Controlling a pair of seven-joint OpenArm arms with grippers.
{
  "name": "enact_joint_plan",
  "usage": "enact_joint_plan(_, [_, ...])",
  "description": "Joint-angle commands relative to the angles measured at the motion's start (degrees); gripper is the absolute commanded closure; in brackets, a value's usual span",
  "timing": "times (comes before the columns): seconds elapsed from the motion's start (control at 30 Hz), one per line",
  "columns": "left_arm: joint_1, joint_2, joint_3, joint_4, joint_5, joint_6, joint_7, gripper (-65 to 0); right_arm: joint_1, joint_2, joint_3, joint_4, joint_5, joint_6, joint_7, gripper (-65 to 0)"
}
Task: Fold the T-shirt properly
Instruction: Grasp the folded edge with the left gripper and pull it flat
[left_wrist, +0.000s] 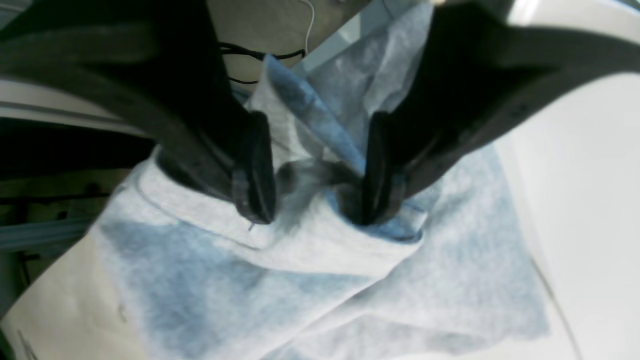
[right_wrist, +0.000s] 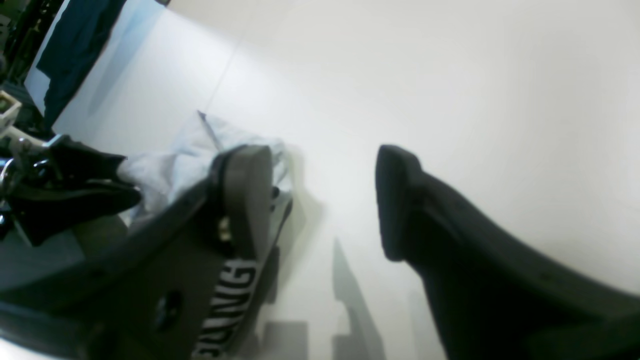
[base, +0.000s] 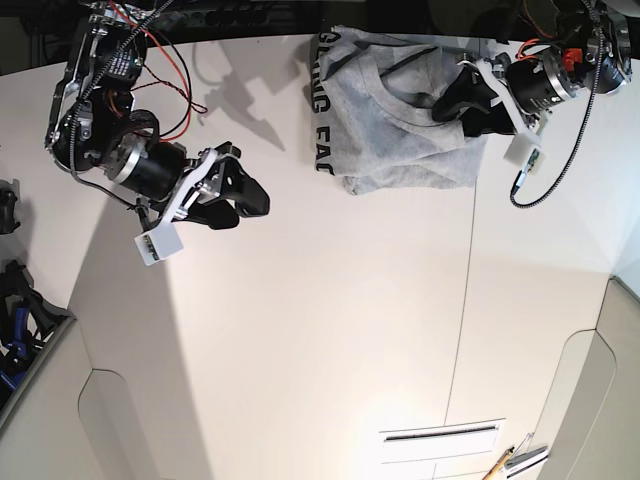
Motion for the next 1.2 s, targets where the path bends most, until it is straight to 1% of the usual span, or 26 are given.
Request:
enact_joint_plan(0.0, [-0.15,-0.61,-0.33,0.94,-1.05,0.07,-1.44,-32.1,0.63,0.15,0.04,1.01,1.33,0.46,1.29,-32.7])
enact_joint_plan(0.13, [-0.44,-0.61,-0.33,0.98,-1.7,0.04,-2.6,-32.0,0.63,0.15,0.04,1.01,1.33,0.46,1.31,-32.8])
enact_joint_plan(0.2, [-1.16,-0.59,-0.33,0.98,-1.77,0.04,-2.6,-29.6,0.63,0.15,0.04,1.01,1.33,0.46,1.31,-32.7])
enact_joint_plan(0.27, [-2.19,-0.61,-0.33,0.98,-1.7,0.04,-2.58,-21.6,0.63,0.15,0.04,1.01,1.33,0.46,1.33,-32.7])
enact_joint_plan(0.4, [-4.0,-0.61,-0.33,0.98,-0.44,0.02,-2.56,-2.4,0.63,0.15,0.04,0.98,1.31,0.46,1.31,-32.8])
enact_joint_plan(0.43, [-4.48,-0.61,-0.33,1.01,0.02,0.02,-2.56,0.0,0.61,0.15,0.04,1.01,1.31,0.46,1.31,-32.7])
enact_joint_plan(0.77, [-9.25,-0.68,-0.33,1.01,4.66,0.07,-2.58,0.0,0.61,0.15,0.04,0.98,1.29,0.46,1.31,-32.8])
enact_joint_plan(0.83, [-9.88,-0.68,-0.44,1.01,5.81,0.57,-2.6,0.0,0.63,0.15,0.04,0.98,1.31,0.46,1.31,-32.7])
enact_joint_plan(0.9, [-10.71,-1.01,-0.44,1.01,7.08,1.77,-2.62,0.0,0.61,0.15,0.04,0.98,1.29,0.46,1.31,-32.7])
enact_joint_plan(1.0, [-12.15,-2.01,-0.44,1.01,9.31,2.01,-2.95,0.0,0.61,0.15,0.04,0.98,1.29,0.46,1.31,-32.7])
enact_joint_plan(1.17, [-13.31,-3.54,-0.44,0.98,13.97,3.65,-3.69,0.0,0.61,0.15,0.04,0.98,1.29,0.46,1.31,-32.7])
